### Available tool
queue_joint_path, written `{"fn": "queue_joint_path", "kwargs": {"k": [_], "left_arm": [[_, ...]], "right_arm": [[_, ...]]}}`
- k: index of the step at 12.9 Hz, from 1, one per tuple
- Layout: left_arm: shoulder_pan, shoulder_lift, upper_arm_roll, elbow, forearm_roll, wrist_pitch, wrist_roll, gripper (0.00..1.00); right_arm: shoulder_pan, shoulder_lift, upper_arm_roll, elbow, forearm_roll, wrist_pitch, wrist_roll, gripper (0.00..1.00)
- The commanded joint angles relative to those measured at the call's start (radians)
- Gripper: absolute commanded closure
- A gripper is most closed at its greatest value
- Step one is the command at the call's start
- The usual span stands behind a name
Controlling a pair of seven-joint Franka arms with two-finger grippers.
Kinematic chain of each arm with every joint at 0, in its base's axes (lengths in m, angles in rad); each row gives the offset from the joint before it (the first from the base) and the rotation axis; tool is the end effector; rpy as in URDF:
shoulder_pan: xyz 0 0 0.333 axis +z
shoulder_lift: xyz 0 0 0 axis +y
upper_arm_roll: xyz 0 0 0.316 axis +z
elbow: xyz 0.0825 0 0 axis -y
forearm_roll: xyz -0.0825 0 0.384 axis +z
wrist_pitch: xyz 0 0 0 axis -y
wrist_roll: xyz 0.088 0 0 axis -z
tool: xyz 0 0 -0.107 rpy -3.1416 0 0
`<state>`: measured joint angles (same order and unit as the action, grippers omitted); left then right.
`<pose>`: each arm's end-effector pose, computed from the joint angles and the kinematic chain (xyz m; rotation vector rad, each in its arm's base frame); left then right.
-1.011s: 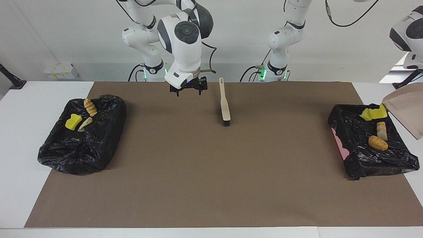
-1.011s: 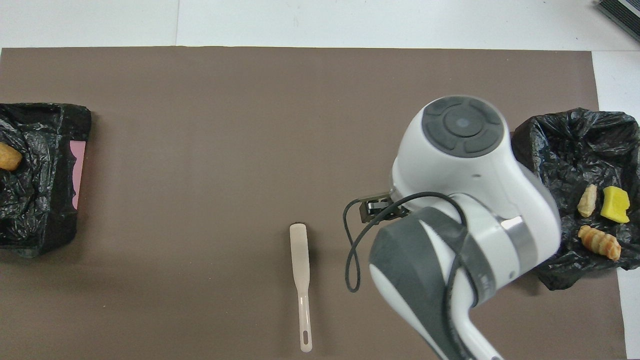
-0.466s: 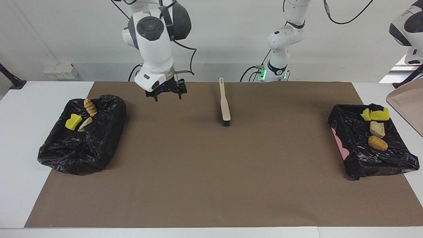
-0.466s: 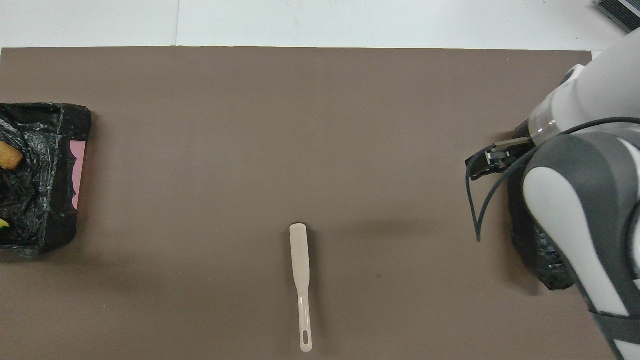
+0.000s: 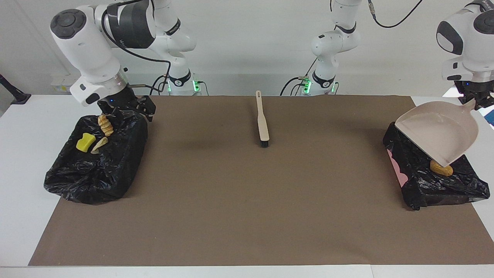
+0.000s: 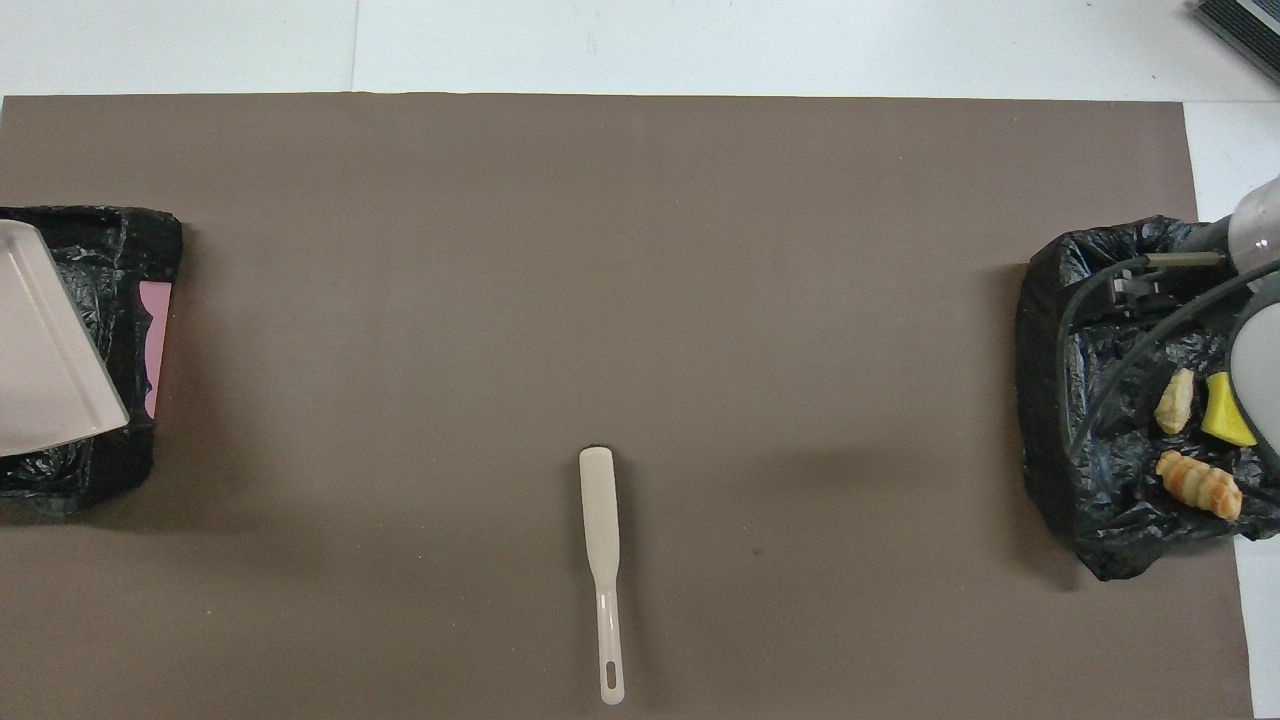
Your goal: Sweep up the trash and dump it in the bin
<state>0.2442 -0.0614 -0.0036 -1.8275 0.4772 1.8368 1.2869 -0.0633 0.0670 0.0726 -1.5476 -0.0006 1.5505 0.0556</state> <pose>0.5281 0.1674 0.5681 -2.2882 1.4950 0.3778 0.5716 0.0039 0.5961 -3.1370 0.0726 0.1005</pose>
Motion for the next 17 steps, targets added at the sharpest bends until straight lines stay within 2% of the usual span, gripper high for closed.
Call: {"fn": "queue_joint_path", "kwargs": {"k": [1,6,8,10,14,16,17], "left_arm": [[-0.092,-0.021,0.008,-0.022,-0.104,-0.082,-0.203,1.00],[-0.304,-0.005,0.008,-0.024,-0.264,-0.116,-0.662,1.00],[-0.403,0.018,0.008,-0.016,-0.311,-0.100,-0.890,1.00],[-0.480,0.050,0.008,0.019,-0.363,-0.091,-1.041,1.00],[-0.615,0.184,0.008,0.137,-0.425,-0.058,-1.332,1.00],[-0.709,0.329,0.008,0.267,-0.423,-0.059,-1.484,1.00],[-0.721,0.380,0.008,0.318,-0.430,-0.054,-1.549,1.00]], "right_arm": [[-0.015,-0.081,0.010,-0.056,-0.009,-0.003,0.011,0.00],[-0.020,-0.087,0.012,-0.039,-0.004,-0.030,0.016,0.00],[-0.020,-0.085,0.013,-0.035,0.001,-0.027,0.017,0.00],[-0.018,-0.085,0.015,-0.036,0.002,-0.027,0.017,0.00],[-0.020,-0.085,0.015,-0.036,0.002,-0.027,0.017,0.00],[-0.020,-0.085,0.015,-0.036,0.002,-0.027,0.017,0.00],[-0.020,-0.085,0.015,-0.036,0.002,-0.027,0.017,0.00]]}}
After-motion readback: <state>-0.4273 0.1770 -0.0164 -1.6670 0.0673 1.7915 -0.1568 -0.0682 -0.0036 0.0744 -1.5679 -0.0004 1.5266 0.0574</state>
